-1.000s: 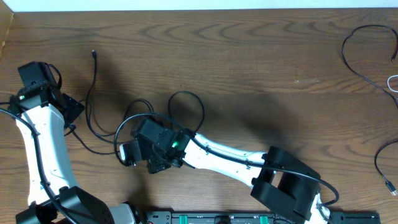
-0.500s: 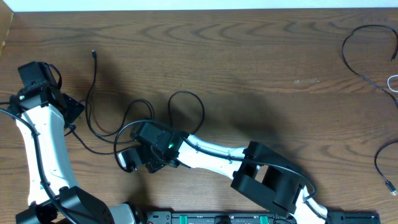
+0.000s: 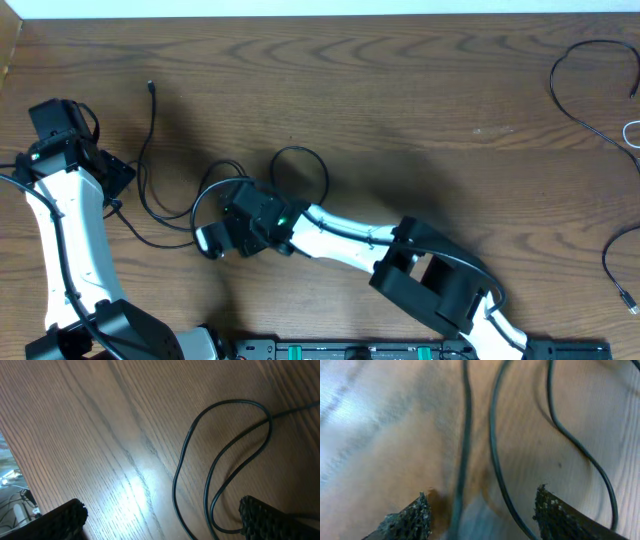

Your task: Untangle cables

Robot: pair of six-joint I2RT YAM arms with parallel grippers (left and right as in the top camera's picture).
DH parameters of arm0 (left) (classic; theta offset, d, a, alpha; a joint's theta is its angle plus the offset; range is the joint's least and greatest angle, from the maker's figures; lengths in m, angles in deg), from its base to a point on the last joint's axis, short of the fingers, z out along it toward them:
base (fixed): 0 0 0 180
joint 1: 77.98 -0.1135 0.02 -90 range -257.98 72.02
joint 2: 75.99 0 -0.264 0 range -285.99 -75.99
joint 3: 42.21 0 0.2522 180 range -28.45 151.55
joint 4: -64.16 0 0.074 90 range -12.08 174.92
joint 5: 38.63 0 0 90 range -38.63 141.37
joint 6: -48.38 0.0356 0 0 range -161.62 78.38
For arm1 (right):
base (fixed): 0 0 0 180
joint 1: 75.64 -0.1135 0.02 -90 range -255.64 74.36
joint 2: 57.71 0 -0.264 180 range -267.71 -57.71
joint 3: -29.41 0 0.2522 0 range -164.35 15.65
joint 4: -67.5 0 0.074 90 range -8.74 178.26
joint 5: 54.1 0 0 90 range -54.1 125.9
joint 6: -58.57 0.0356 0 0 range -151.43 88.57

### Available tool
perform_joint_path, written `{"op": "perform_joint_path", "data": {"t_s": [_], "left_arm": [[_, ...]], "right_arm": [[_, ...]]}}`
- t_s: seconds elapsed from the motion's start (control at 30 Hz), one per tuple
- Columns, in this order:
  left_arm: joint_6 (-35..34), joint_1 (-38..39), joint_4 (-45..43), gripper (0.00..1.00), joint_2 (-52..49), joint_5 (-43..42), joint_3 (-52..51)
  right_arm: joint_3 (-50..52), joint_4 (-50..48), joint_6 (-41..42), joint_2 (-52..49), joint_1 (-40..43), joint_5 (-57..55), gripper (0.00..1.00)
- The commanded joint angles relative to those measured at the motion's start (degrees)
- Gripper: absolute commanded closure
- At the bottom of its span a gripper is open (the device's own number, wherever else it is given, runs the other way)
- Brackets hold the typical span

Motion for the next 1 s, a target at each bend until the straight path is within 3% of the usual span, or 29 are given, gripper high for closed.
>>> {"op": "perform_joint_path", "data": {"t_s": [0.0, 0.63, 0.97], "left_arm": [[-0.94, -0.13, 0.13, 0.02, -0.39, 1.01, -0.57], [-0.94, -0.13, 0.13, 0.02, -0.39, 1.01, -0.57], [-0.94, -0.13, 0.13, 0.02, -0.39, 1.01, -0.57]], "right_arm": [[0.35, 0.11, 0.04, -0.66, 1.31, 1.07, 0.39], [0.35, 0.04, -0.02, -1.73, 2.29, 5.57, 0.37], [0.35, -0.09, -0.22, -5.27, 2.25, 5.49, 0.65]]}}
